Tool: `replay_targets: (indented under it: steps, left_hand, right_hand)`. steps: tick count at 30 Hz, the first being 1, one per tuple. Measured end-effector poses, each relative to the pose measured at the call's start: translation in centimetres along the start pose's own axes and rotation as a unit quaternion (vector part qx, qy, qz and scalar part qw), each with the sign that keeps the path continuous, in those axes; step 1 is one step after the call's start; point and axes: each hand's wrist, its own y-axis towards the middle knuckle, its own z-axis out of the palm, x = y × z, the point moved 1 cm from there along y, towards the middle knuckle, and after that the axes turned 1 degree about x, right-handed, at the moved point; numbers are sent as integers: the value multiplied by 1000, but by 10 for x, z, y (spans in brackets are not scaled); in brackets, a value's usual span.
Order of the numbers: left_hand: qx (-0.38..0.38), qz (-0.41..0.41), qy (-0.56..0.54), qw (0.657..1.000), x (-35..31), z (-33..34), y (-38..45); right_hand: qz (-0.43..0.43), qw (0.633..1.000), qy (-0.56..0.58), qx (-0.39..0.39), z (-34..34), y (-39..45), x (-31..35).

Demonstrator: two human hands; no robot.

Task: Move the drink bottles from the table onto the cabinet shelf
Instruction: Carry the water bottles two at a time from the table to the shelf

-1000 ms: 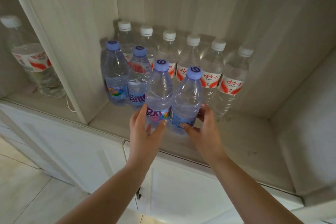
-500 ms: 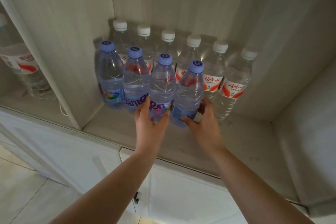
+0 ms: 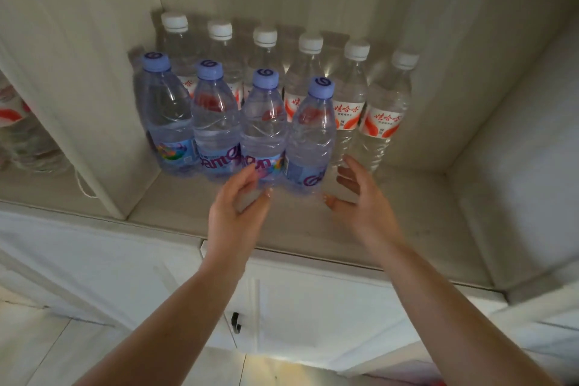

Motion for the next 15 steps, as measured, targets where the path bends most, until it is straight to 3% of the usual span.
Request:
replay_targets:
  steps: [6, 11, 15]
  left_hand:
    - [236, 0, 25, 972, -8, 15, -21]
    - [396, -15, 35, 917, -10, 46, -55]
    - [517, -20, 39, 855, -11, 73, -117]
  right_hand:
    - [65, 995, 22, -76, -19, -82, 6]
    - [140, 974, 6, -177, -33, -175, 10]
    - [215, 928, -13, -305, -54, -267, 11]
